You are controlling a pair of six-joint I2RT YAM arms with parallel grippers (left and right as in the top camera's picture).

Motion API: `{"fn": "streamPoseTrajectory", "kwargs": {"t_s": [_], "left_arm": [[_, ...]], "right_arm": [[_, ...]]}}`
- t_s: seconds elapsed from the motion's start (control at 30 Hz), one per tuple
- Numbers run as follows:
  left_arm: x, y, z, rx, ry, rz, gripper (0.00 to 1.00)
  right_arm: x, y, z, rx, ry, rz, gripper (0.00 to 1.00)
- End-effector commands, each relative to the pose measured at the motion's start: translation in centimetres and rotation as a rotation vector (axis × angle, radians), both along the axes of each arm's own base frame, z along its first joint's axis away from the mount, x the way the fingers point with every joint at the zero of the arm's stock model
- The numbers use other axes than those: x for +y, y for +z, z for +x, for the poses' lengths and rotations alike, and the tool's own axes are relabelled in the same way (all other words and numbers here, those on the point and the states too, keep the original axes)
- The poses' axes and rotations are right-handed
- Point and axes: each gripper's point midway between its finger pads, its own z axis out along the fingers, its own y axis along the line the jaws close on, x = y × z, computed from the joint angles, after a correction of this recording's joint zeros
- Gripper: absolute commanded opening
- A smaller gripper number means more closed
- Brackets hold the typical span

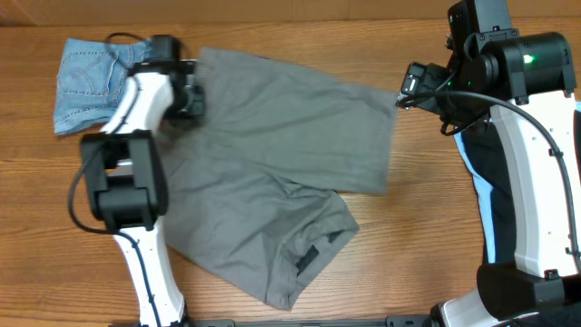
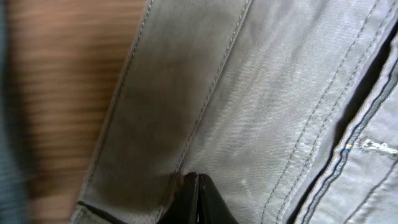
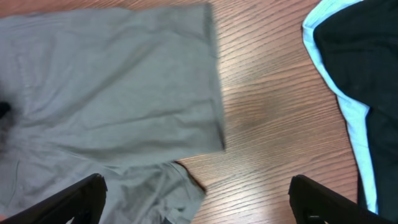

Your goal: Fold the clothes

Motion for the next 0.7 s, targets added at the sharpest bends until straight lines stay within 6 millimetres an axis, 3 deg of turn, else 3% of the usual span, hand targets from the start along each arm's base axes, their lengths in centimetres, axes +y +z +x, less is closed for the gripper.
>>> {"fn": "streamPoseTrajectory", "kwargs": {"t_s": [0.0,0.17,0.33,0.53,0.67], "left_arm": [[0.4,-0.2,-0.5,0.015,0.032,-0.151,0.04],[-1.8,6.6,1.1,-0.13,-0.048,-0.269,0.05],[-2.9,15.9,1.3,-0.302,-0.1,-0.301,0.16],[-3.3,27.3,-2.2,-0.477,-0.131,-0.269,0.4],[-3.8,32.0,-5.8,-0.533,-0.139,-0.258,0.48]], "right_arm": [[0.0,0.0,0.3,-0.004,-0.009,0.006,0.98],[0.2,-2.4,1.2,0.074,-0.009,-0.007,0.98],[0.4,-5.5,2.7,0.146,-0.01,-0.018,0.95],[0.9,-10.4,2.1,0.322,0.032,-0.016,0.96],[1.3,-13.6,1.9,0.361,0.035,0.002,0.98]]}}
